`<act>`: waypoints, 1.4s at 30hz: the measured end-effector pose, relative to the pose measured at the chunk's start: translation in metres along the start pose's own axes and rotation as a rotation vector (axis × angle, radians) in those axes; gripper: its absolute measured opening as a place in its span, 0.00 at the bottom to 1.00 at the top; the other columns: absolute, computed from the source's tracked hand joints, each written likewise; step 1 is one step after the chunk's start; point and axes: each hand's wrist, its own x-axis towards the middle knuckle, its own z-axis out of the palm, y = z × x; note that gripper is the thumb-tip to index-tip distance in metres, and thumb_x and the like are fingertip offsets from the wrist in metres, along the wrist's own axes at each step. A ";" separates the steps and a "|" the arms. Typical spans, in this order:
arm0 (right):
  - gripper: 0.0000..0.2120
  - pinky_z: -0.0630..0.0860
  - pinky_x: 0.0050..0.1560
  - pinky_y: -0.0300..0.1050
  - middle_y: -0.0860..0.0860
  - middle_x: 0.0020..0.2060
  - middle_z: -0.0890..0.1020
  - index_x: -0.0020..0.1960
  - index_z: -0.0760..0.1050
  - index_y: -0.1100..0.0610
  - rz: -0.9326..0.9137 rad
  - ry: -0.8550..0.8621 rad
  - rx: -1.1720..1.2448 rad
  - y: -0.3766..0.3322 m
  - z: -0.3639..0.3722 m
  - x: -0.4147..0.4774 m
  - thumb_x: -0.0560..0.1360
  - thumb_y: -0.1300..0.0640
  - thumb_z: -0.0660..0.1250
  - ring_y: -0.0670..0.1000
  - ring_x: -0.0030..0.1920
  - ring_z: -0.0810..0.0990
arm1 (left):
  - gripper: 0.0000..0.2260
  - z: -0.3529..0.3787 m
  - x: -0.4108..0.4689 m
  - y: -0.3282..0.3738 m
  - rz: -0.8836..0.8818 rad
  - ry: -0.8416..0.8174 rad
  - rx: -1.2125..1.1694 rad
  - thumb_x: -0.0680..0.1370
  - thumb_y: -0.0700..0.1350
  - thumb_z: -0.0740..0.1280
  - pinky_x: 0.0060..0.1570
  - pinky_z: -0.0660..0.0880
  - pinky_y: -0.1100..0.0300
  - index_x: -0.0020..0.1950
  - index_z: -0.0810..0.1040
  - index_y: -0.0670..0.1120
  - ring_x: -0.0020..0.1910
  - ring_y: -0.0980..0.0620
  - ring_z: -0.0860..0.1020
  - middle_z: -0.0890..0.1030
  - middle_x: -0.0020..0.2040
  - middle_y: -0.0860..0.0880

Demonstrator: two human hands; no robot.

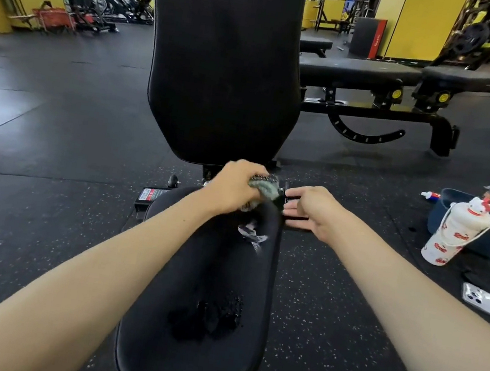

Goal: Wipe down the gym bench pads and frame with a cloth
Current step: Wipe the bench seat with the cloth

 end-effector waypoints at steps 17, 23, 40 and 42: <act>0.26 0.66 0.67 0.44 0.55 0.64 0.77 0.66 0.75 0.59 -0.424 -0.086 -0.616 -0.003 0.043 -0.007 0.74 0.72 0.51 0.54 0.67 0.72 | 0.06 -0.011 -0.025 -0.045 -0.332 0.171 0.338 0.73 0.33 0.63 0.42 0.71 0.55 0.46 0.76 0.41 0.47 0.40 0.78 0.80 0.45 0.41; 0.26 0.67 0.66 0.44 0.55 0.63 0.77 0.63 0.76 0.58 -0.429 -0.104 -0.602 -0.004 0.047 -0.003 0.73 0.73 0.50 0.53 0.67 0.72 | 0.04 -0.050 -0.026 -0.058 -0.367 0.246 0.078 0.73 0.35 0.67 0.40 0.75 0.59 0.45 0.79 0.43 0.40 0.46 0.78 0.80 0.40 0.43; 0.25 0.68 0.64 0.43 0.55 0.60 0.79 0.60 0.78 0.58 -0.459 -0.141 -0.605 -0.010 0.056 -0.008 0.73 0.73 0.52 0.53 0.65 0.74 | 0.11 -0.049 -0.018 -0.066 -0.322 0.399 -0.224 0.72 0.31 0.68 0.36 0.73 0.67 0.51 0.81 0.41 0.39 0.54 0.76 0.80 0.42 0.47; 0.24 0.68 0.64 0.43 0.55 0.61 0.79 0.61 0.78 0.58 -0.474 -0.146 -0.614 -0.010 0.059 -0.009 0.73 0.73 0.52 0.53 0.65 0.74 | 0.16 -0.056 -0.023 -0.076 -0.303 0.364 -0.097 0.72 0.28 0.64 0.37 0.71 0.65 0.54 0.81 0.42 0.38 0.54 0.76 0.80 0.43 0.47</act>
